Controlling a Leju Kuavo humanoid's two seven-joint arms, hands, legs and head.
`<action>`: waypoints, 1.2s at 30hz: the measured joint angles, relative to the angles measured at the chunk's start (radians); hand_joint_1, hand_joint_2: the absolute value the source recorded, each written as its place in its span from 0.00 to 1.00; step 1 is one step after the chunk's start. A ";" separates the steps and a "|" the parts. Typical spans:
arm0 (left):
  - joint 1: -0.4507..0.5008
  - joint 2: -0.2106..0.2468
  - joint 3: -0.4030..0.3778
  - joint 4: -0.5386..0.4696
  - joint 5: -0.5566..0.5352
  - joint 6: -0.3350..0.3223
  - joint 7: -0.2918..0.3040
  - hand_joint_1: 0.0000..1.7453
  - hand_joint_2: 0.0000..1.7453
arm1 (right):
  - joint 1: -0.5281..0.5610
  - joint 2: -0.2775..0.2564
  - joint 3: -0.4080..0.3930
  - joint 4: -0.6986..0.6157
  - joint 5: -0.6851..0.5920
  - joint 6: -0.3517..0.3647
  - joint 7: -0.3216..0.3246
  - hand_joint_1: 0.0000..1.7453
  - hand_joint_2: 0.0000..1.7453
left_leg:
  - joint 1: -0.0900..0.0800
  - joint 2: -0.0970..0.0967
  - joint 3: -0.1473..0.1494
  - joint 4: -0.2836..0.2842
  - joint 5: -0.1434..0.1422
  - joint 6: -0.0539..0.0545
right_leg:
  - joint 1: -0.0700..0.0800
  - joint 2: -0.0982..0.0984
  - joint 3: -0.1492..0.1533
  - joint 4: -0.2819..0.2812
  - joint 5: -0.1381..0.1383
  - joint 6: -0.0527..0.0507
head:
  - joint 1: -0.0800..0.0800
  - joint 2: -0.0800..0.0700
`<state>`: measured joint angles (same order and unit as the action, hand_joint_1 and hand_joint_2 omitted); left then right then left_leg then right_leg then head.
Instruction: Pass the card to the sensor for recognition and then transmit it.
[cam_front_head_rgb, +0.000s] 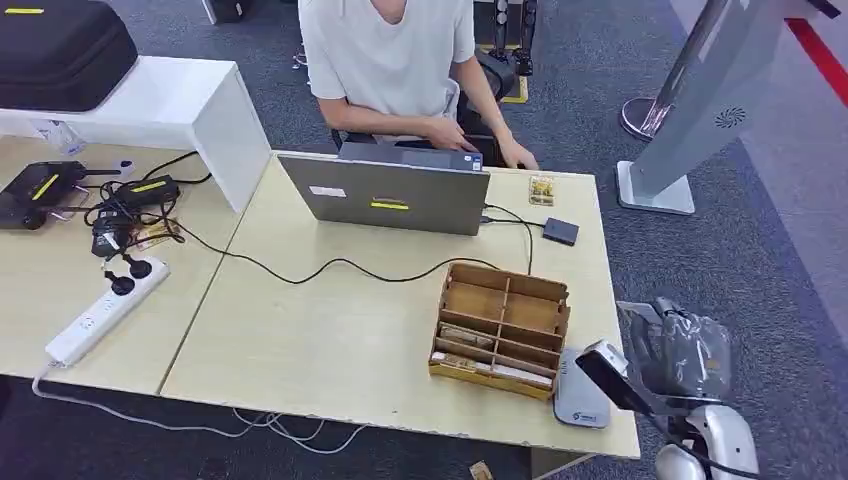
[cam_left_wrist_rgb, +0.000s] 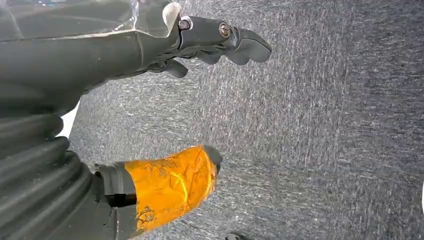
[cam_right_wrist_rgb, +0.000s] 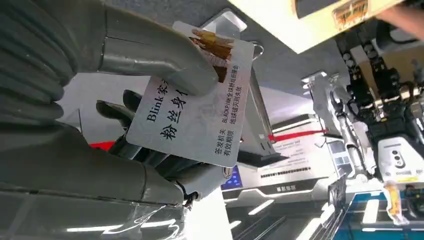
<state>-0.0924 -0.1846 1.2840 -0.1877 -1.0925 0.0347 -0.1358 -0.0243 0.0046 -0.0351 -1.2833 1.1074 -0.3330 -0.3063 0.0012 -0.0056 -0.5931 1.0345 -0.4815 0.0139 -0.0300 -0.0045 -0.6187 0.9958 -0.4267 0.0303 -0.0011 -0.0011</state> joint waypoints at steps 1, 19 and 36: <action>0.000 0.000 0.000 0.000 0.000 0.000 0.000 0.00 1.00 | 0.003 0.002 0.004 0.006 0.002 -0.003 0.001 1.00 1.00 | 0.000 0.000 0.000 0.000 0.000 0.000 | 0.000 0.000 0.000 0.000 0.000 0.000 | 0.000 0.000; 0.000 0.000 0.011 0.000 0.001 0.008 0.015 0.00 1.00 | 0.035 0.014 0.011 0.067 -0.008 -0.014 0.003 1.00 1.00 | 0.000 0.000 0.000 0.000 0.000 0.000 | 0.000 0.000 0.000 0.000 0.000 0.000 | 0.000 0.000; 0.000 -0.005 0.014 0.000 0.005 0.018 0.031 0.00 1.00 | 0.051 0.034 -0.020 0.227 0.023 -0.061 -0.006 1.00 1.00 | 0.000 0.000 0.000 0.000 0.000 0.000 | 0.000 0.000 0.000 0.000 0.000 0.000 | 0.000 0.000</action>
<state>-0.0924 -0.1900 1.2978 -0.1877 -1.0872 0.0530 -0.1053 0.0270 0.0385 -0.0549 -1.0567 1.1299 -0.3944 -0.3124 0.0012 -0.0054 -0.5931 1.0344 -0.4818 0.0143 -0.0300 -0.0045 -0.6189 0.9957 -0.4270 0.0301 -0.0011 -0.0011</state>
